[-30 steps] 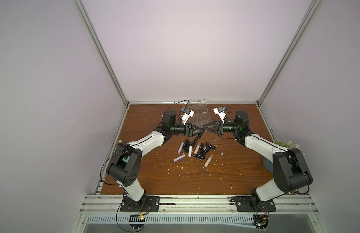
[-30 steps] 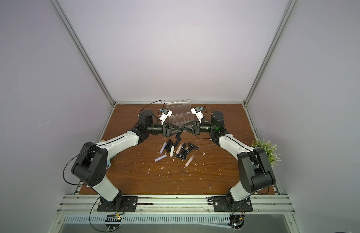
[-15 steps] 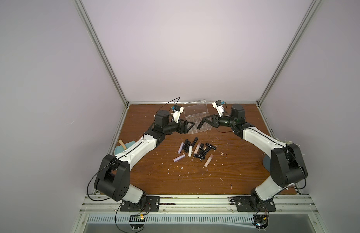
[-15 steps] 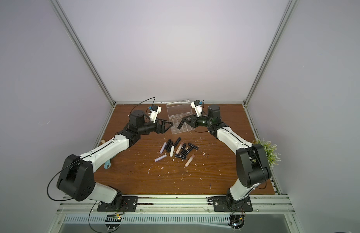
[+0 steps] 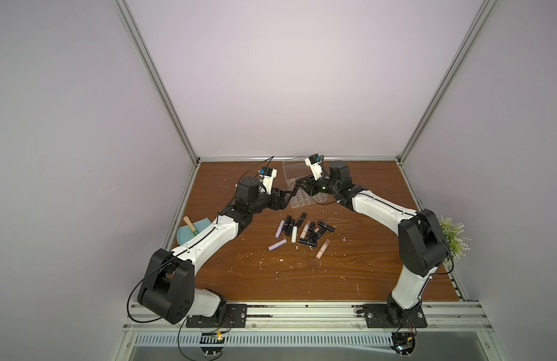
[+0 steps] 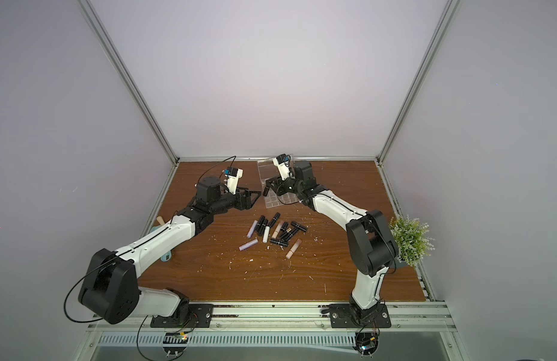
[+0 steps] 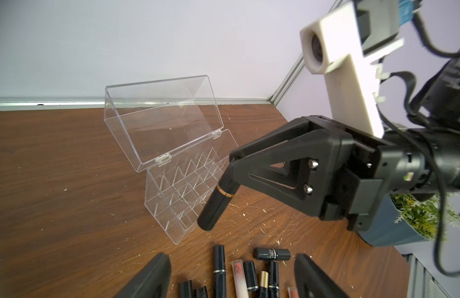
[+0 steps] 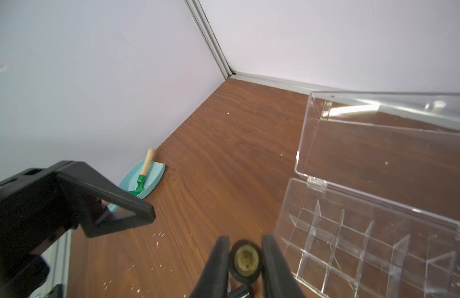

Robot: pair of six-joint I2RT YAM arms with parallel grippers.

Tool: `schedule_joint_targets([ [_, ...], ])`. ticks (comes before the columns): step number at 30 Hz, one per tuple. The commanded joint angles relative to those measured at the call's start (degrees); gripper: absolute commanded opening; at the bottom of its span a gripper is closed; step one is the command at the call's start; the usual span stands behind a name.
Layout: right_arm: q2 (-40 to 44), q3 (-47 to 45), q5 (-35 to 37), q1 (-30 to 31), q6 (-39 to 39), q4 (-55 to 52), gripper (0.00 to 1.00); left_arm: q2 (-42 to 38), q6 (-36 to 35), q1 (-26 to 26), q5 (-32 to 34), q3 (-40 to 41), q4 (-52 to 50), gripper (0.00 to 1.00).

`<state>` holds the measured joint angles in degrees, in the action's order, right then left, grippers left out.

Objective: Arrange the lipsticks in the organizer
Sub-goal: Place the lipstick in the storage box.

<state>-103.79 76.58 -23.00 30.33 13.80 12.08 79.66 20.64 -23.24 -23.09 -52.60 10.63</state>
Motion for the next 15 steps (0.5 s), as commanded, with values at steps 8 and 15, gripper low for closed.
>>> schedule_joint_targets([
  [8,-0.81,1.95,16.52,3.56,-8.13,1.54,0.15,-4.39,-2.38,0.7,5.36,2.39,2.27,0.79],
  [15,-2.73,3.45,18.84,3.59,-9.06,2.25,0.15,-5.79,-2.54,0.86,6.79,3.46,2.98,0.8],
])
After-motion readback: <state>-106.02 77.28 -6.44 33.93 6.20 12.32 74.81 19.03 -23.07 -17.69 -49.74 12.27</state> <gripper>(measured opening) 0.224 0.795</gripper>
